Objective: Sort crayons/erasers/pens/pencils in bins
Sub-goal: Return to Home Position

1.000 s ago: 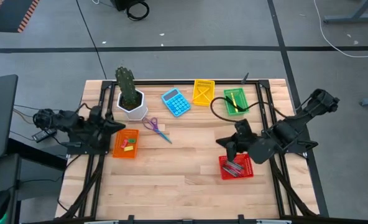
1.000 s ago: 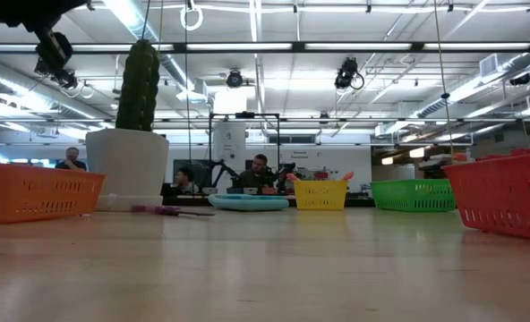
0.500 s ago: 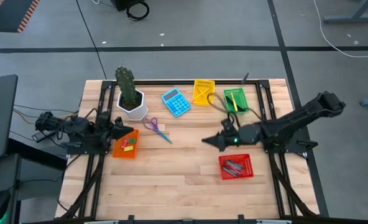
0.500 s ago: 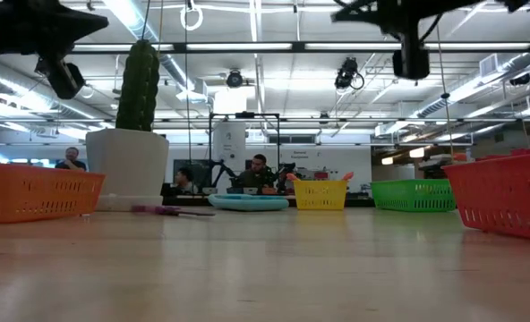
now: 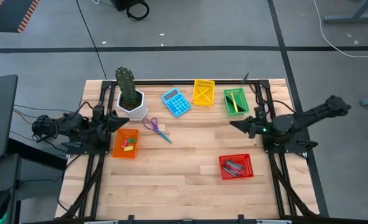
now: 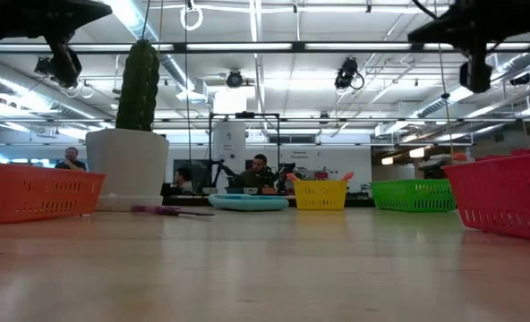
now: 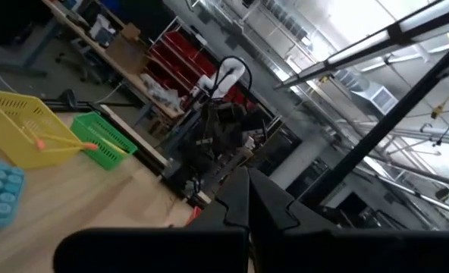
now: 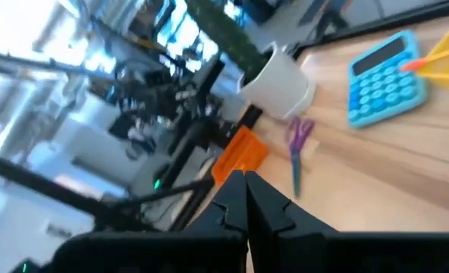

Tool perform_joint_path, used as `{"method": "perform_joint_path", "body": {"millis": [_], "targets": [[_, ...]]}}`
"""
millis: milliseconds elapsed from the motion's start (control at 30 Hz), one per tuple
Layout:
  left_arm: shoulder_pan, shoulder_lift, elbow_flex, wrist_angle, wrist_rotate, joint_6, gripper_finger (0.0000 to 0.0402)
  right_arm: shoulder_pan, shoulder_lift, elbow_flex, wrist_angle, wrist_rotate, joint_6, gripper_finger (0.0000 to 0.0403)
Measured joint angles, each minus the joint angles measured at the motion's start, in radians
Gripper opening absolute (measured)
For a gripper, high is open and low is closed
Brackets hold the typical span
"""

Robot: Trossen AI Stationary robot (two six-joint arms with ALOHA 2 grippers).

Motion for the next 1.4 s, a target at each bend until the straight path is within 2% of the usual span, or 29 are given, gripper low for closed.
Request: {"method": "perform_joint_path", "body": {"millis": [200,300,400,500,800,967,1200,1400], "targets": [[0.0,0.0,-0.02,-0.002,-0.007,-0.042,0.0003,0.151,-0.084,-0.124,0.025,0.228,-0.003,0.0002],[0.0,0.0,-0.02,-0.007,-0.048,-0.033,0.0002,0.169,-0.122,-0.173,0.03,0.256,0.009,0.0002],[0.0,0.0,-0.02,-0.038,-0.11,-0.029,0.0002,0.152,-0.17,-0.231,0.028,0.14,0.055,0.0003],[0.0,0.0,-0.02,-0.08,-0.115,-0.051,0.0002,0.124,-0.225,-0.283,0.046,-0.009,0.086,0.0003],[0.0,0.0,-0.02,-0.112,-0.095,-0.064,0.0001,-0.052,-0.408,-0.367,0.041,-0.174,-0.008,0.0004],[0.0,0.0,-0.02,-0.161,-0.118,-0.053,0.0001,-0.133,-0.504,-0.367,0.023,-0.235,-0.084,0.0004],[0.0,0.0,-0.02,-0.219,-0.117,-0.064,0.0001,-0.184,-0.512,-0.366,0.012,-0.3,-0.166,0.0004],[0.0,0.0,-0.02,-0.155,-0.085,-0.045,0.0005,-0.19,-0.511,-0.365,0.014,-0.3,-0.491,0.0005]]}}
